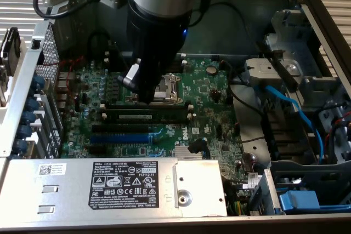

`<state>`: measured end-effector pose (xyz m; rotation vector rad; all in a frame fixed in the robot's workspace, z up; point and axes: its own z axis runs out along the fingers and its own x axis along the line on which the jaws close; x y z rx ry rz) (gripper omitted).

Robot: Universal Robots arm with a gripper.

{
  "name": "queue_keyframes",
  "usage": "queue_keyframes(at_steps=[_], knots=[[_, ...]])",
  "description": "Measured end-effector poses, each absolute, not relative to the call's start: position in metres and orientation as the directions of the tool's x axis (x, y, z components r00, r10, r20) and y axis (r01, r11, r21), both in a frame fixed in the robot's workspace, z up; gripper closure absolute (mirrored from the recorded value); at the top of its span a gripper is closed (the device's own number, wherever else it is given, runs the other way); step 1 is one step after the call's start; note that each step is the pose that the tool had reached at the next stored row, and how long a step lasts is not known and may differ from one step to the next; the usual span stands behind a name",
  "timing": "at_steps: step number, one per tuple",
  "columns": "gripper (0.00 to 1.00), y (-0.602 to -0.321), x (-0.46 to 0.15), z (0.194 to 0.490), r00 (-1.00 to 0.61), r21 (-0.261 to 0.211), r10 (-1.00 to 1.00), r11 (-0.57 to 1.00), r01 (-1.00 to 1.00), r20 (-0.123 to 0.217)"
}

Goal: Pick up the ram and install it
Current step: 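Press down the ram until it locks into place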

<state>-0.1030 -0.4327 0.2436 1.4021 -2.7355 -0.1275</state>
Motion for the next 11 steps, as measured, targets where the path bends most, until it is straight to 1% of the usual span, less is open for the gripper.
queue_keyframes(at_steps=[6,11], knots=[[0.9,-0.4326,-0.103,0.2435,-0.612,0.068,-0.79,0.613,-0.787,0.035],[0.9,-0.4326,-0.1029,0.2435,-0.651,0.06,-0.758,0.652,-0.756,0.035]])
